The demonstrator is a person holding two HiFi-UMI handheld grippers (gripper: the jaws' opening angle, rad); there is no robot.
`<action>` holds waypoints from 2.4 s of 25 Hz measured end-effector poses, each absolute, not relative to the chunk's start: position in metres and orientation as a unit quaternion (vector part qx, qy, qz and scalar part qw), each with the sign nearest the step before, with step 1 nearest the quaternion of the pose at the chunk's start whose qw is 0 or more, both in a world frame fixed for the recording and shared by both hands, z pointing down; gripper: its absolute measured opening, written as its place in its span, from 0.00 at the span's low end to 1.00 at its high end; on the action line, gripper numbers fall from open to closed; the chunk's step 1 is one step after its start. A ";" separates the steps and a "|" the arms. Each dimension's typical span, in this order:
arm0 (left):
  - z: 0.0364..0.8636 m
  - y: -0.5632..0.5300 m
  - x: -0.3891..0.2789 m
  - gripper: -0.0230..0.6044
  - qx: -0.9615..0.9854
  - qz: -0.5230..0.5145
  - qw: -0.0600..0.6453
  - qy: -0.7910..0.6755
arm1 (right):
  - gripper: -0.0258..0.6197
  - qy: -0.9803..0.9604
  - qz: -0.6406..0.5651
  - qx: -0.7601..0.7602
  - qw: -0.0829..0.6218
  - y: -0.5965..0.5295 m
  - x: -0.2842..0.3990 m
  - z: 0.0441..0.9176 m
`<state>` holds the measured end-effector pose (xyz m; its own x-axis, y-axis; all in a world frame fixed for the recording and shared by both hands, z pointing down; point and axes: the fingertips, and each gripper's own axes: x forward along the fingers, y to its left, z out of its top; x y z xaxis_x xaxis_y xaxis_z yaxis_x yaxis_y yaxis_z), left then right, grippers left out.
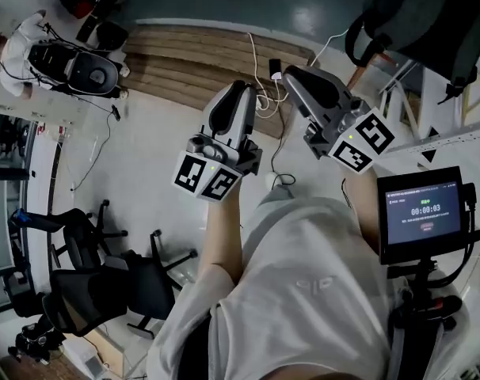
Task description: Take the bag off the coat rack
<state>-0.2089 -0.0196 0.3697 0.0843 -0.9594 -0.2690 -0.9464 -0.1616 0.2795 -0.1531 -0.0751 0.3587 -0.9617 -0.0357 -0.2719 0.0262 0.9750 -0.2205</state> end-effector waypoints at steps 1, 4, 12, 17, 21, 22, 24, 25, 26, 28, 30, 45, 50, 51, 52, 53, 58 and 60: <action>0.369 -0.023 -0.224 0.12 0.738 -0.197 0.017 -0.645 | 0.06 0.985 -0.108 -0.003 0.137 -0.078 -0.170 0.357; 0.366 -0.034 -0.261 0.12 0.741 -0.197 0.018 -0.641 | 0.06 0.987 -0.096 -0.003 0.131 -0.085 -0.211 0.353; 0.365 -0.065 -0.287 0.12 0.747 -0.205 0.020 -0.632 | 0.06 0.989 -0.081 -0.015 0.122 -0.111 -0.239 0.349; 0.353 -0.093 -0.280 0.17 0.761 -0.211 0.018 -0.613 | 0.12 0.988 -0.093 -0.007 0.127 -0.129 -0.239 0.335; 0.314 -0.129 -0.265 0.18 0.787 -0.213 -0.013 -0.578 | 0.12 0.988 -0.058 -0.019 0.139 -0.153 -0.234 0.294; 0.301 -0.140 -0.259 0.18 0.795 -0.213 -0.024 -0.568 | 0.12 0.988 -0.046 -0.029 0.145 -0.163 -0.228 0.280; 0.274 -0.159 -0.248 0.20 0.809 -0.213 -0.048 -0.547 | 0.12 0.985 -0.021 -0.052 0.162 -0.181 -0.215 0.248; 0.260 -0.168 -0.244 0.21 0.815 -0.214 -0.062 -0.535 | 0.12 0.983 -0.006 -0.065 0.169 -0.188 -0.209 0.233; 0.245 -0.177 -0.238 0.21 0.822 -0.213 -0.075 -0.523 | 0.12 0.981 0.012 -0.079 0.174 -0.196 -0.201 0.217; 0.215 -0.196 -0.219 0.22 0.836 -0.207 -0.101 -0.497 | 0.12 0.976 0.048 -0.113 0.180 -0.212 -0.177 0.189; 0.190 -0.212 -0.190 0.23 0.851 -0.196 -0.119 -0.472 | 0.12 0.969 0.076 -0.149 0.181 -0.227 -0.143 0.166; 0.062 -0.334 -0.031 0.30 0.886 -0.098 -0.250 -0.379 | 0.15 0.876 0.229 -0.393 0.161 -0.326 0.086 0.051; 0.031 -0.378 -0.014 0.32 0.890 -0.068 -0.244 -0.380 | 0.15 0.858 0.253 -0.435 0.101 -0.365 0.105 0.025; 0.026 -0.387 -0.011 0.32 0.888 -0.053 -0.247 -0.384 | 0.15 0.859 0.254 -0.436 0.087 -0.374 0.105 0.022; 0.024 -0.395 -0.006 0.31 0.888 -0.035 -0.248 -0.386 | 0.15 0.860 0.255 -0.436 0.072 -0.383 0.104 0.020; 0.022 -0.403 -0.002 0.31 0.888 -0.014 -0.247 -0.387 | 0.15 0.862 0.255 -0.434 0.058 -0.391 0.101 0.019; 0.021 -0.430 0.013 0.31 0.892 0.050 -0.235 -0.383 | 0.15 0.877 0.246 -0.413 -0.008 -0.421 0.087 0.019; 0.020 -0.437 0.018 0.31 0.905 0.056 -0.214 -0.363 | 0.15 0.887 0.234 -0.395 -0.034 -0.430 0.082 0.020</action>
